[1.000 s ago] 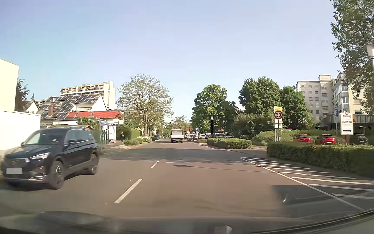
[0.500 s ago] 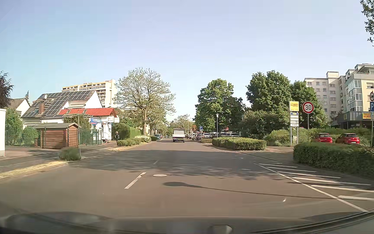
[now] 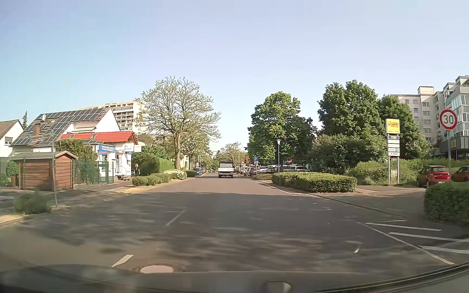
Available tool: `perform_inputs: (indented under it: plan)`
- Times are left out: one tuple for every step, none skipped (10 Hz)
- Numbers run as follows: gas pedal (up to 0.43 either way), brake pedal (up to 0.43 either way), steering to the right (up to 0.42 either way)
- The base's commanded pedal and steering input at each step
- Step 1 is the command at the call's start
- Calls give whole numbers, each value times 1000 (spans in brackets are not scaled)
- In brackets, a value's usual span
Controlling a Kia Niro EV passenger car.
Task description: Follow the waypoints while adhering to traffic rules and regulations
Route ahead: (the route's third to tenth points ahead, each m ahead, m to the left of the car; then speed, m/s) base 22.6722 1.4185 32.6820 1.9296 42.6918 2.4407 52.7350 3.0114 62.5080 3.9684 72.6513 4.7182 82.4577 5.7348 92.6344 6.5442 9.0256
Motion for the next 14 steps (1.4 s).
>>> perform_inputs:
  plan:
    - [47,30,-11]
    - [47,30,-11]
    - [47,30,-11]
    - [47,30,-11]
    - [47,30,-11]
    - [47,30,-11]
    - [47,30,-12]
    - [47,30,-12]
    - [47,30,-12]
    - [47,30,-12]
    - [47,30,-10]
    - [47,30,-7]
    - [47,30,-6]
    - [47,30,-6]
